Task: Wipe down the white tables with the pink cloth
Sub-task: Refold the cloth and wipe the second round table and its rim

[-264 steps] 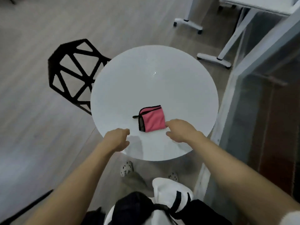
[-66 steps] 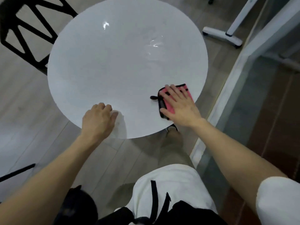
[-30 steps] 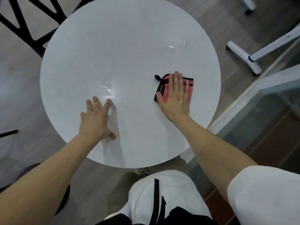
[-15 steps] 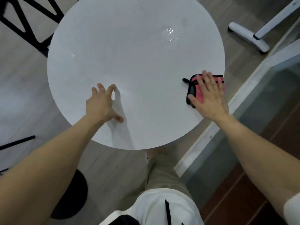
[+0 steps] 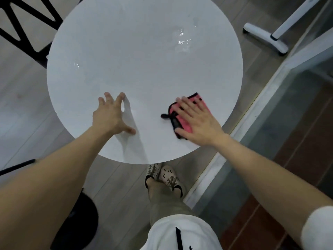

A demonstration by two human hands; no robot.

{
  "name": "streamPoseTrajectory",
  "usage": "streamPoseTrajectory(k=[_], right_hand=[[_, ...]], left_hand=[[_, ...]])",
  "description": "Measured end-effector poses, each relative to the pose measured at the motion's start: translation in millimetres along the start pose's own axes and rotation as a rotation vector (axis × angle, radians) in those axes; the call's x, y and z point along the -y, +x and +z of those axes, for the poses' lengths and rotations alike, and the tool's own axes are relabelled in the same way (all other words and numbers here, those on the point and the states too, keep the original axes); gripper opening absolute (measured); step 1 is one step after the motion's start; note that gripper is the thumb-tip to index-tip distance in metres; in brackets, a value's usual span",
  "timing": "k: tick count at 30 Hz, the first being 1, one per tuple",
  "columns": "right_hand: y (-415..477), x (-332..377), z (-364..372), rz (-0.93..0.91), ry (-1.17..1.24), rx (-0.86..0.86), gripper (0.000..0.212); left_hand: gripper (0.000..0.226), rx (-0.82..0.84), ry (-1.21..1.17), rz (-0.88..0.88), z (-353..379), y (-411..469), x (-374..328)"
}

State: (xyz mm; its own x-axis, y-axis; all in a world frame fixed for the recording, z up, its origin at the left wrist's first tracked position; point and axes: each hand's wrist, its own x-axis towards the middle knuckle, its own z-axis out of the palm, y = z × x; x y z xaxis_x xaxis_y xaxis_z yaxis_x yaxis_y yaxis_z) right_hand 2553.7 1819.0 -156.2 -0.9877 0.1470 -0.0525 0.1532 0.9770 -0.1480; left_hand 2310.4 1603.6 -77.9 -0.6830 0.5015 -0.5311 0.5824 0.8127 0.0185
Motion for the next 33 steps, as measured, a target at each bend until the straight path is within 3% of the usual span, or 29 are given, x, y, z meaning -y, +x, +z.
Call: streamPoseTrajectory(k=[3, 5, 7, 9, 11, 13, 15, 16, 19, 21, 23, 24, 28, 31, 33], right_hand=[[19, -58, -16, 0.392, -0.009, -0.027, 0.083], [46, -43, -17, 0.637, 0.006, -0.074, 0.084], [67, 4, -11, 0.74, 0.032, -0.111, 0.086], [71, 64, -2, 0.571, 0.049, -0.095, 0.086], [56, 105, 4, 0.267, 0.092, -0.047, 0.085], [30, 97, 5, 0.0, 0.084, 0.001, 0.084], [14, 47, 3, -0.126, 0.058, 0.024, 0.084], [11, 15, -2, -0.078, 0.037, 0.031, 0.084], [14, -64, -20, 0.323, -0.002, 0.016, 0.083], [32, -63, -21, 0.568, -0.024, -0.045, 0.083], [61, -18, -17, 0.702, 0.001, -0.091, 0.082], [74, 12, -14, 0.662, 0.03, -0.101, 0.081], [79, 128, 3, 0.162, 0.113, -0.063, 0.08], [41, 107, 7, -0.118, 0.112, -0.023, 0.078], [20, 46, 4, -0.158, 0.06, 0.003, 0.078]], left_hand=[[0.146, -0.006, 0.001, 0.006, 1, 1, 2], [0.147, -0.007, 0.011, 0.015, 2, 1, 5], [0.149, -0.013, 0.01, 0.018, 4, 0, 6], [0.151, -0.014, 0.004, 0.01, 3, 0, 5], [0.154, -0.005, -0.001, -0.001, 1, -1, 3], [0.155, -0.007, 0.004, -0.006, 1, -1, 2], [0.155, -0.011, 0.007, -0.002, 1, -2, 3], [0.155, -0.016, 0.003, -0.002, 2, -2, 4], [0.154, -0.023, -0.011, -0.008, 4, 0, 5], [0.155, -0.026, -0.012, -0.019, 6, 1, 6], [0.155, -0.019, -0.01, -0.021, 5, 1, 5], [0.155, -0.02, -0.008, -0.021, 5, 1, 5], [0.147, -0.048, 0.003, -0.022, 6, 1, 5], [0.144, -0.055, 0.002, -0.022, 5, 1, 4], [0.152, -0.028, -0.002, -0.016, 4, 0, 5]])
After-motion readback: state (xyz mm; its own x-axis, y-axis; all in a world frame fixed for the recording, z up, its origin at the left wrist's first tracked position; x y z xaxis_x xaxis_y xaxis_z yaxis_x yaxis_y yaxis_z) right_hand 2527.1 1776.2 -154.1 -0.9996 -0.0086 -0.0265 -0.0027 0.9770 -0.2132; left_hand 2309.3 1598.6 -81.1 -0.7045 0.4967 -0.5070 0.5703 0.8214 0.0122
